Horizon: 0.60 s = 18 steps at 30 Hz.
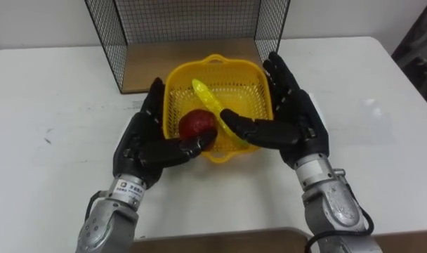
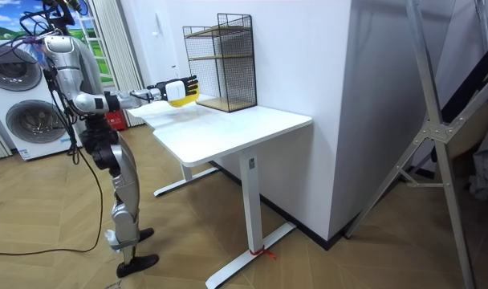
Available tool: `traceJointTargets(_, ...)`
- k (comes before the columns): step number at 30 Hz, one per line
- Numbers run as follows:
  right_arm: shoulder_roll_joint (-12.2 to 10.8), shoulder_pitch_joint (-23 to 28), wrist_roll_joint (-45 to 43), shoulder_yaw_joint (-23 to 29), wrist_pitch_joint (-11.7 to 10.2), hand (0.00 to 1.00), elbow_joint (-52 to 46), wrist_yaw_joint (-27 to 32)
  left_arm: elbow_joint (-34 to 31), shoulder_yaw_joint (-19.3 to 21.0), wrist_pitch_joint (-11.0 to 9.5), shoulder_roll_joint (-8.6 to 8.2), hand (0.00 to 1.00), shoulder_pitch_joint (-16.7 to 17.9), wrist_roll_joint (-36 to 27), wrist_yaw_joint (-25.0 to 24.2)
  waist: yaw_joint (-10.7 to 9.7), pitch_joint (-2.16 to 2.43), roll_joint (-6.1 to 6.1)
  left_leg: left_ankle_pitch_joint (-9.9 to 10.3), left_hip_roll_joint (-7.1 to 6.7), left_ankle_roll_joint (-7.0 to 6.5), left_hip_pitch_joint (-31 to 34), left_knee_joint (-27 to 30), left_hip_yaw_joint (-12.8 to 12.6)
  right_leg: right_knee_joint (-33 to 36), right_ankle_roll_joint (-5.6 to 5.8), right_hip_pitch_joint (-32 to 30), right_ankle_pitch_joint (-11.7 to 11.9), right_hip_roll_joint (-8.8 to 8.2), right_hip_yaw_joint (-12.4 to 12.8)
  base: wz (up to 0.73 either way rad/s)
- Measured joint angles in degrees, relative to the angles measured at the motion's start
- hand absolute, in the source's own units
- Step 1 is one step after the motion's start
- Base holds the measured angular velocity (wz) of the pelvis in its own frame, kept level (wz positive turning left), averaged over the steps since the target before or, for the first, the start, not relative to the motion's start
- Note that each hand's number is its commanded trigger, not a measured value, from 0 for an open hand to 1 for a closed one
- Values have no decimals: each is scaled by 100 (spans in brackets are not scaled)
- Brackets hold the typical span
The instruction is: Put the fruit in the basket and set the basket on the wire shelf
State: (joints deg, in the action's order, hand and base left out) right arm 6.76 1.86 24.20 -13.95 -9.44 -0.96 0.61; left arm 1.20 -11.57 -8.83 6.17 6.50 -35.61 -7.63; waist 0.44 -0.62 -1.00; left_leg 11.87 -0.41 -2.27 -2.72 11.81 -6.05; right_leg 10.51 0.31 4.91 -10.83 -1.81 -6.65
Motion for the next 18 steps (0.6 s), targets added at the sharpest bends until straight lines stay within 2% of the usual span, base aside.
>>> traceJointTargets(6, -3, 4, -77, -36, -47, 0, 25, -2, -3, -16, -25, 64, 0, 8, 5, 0, -11, -45, -74, 20, 24, 5, 123, 185, 29, 31, -1, -22, -1, 7, -52, 5)
traceJointTargets(9, -4, 39, -69, -71, -55, 0, 25, -7, -3, 2, -27, 95, 0, 10, 4, 2, 25, -55, -58, 143, 112, 36, 192, 452, 28, 120, -23, -19, -15, 66, -82, -1)
traceJointTargets(11, 0, 135, -23, -53, -98, 0, 24, -43, -4, 7, -29, 94, 0, 30, 31, 2, 150, -54, -60, 324, 198, 81, 307, 808, 29, 431, -89, -117, -165, 113, -86, -7)
traceJointTargets(14, 2, 263, -26, -53, -154, 0, 24, -98, -3, 29, -28, 88, 0, 67, 35, 2, 189, -63, -21, 559, 334, 136, 491, 1346, 3, 877, -165, -316, -393, 195, -47, -5)
traceJointTargets(16, -2, 295, -32, -97, -160, 0, 24, -148, 0, 127, -28, 100, 0, 80, 27, 2, 293, -67, 3, 620, 381, 180, 569, 1467, -28, 1098, -234, -453, -481, 224, -31, -17)
traceJointTargets(18, -30, 282, -68, -112, -167, 0, 25, -202, -1, 140, -28, 84, 0, 71, 34, 2, 302, -61, 12, 599, 374, 218, 685, 1523, -30, 1236, -274, -594, -504, 248, 21, -8)
